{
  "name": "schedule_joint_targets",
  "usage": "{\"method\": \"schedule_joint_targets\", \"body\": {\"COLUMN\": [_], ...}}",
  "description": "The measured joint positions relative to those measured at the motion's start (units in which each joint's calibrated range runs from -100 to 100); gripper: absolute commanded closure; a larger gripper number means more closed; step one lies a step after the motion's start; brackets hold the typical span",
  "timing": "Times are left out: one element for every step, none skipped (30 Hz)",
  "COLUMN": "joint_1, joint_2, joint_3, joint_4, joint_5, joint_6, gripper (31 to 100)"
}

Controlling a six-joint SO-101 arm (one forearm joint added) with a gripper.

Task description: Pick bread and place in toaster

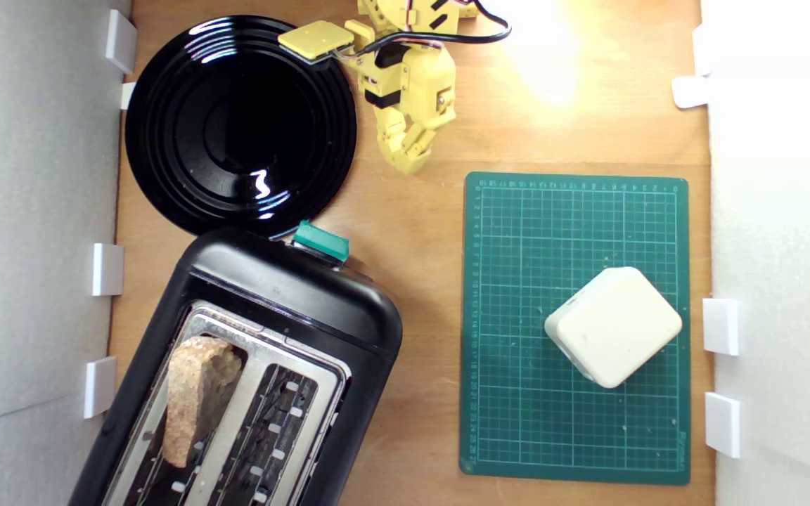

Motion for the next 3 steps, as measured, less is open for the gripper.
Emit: {"method": "schedule_joint_targets", "body": {"joint_1": [0.0, 0.0, 0.0], "joint_2": [0.0, 0.0, 0.0], "joint_3": [0.0, 0.0, 0.0], "joint_4": [0.0, 0.0, 0.0], "joint_5": [0.0, 0.0, 0.0], "joint_6": [0.0, 0.0, 0.0], "gripper": [87.7, 87.7, 87.7]}}
